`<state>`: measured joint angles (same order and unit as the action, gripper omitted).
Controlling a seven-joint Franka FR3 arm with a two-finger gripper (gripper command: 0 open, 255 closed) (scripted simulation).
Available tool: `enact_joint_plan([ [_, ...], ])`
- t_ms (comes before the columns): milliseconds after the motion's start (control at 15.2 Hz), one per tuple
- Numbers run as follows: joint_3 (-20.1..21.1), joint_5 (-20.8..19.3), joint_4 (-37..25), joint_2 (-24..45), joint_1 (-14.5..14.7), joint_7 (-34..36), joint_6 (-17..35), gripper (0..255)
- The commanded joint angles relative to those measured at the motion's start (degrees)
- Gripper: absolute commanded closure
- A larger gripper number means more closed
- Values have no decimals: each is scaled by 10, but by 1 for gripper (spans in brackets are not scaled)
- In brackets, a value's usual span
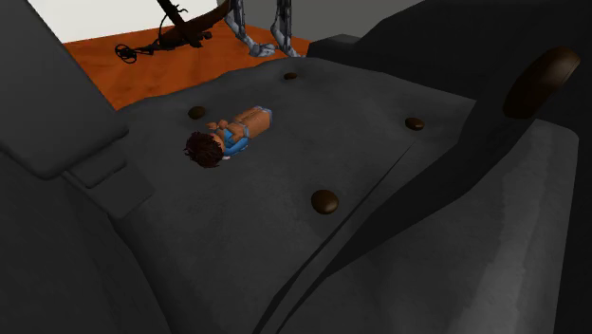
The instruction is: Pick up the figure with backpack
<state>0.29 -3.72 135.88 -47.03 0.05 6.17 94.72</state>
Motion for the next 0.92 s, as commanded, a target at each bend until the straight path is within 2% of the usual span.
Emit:
enact_joint_plan([
  [0, 0, 0, 0, 0, 0, 0, 0, 0],
  [462, 0, 30, -51, 142, 23, -12, 93, 0],
  [858, 2, 57, -122, 267, 41, -28, 149, 0],
])
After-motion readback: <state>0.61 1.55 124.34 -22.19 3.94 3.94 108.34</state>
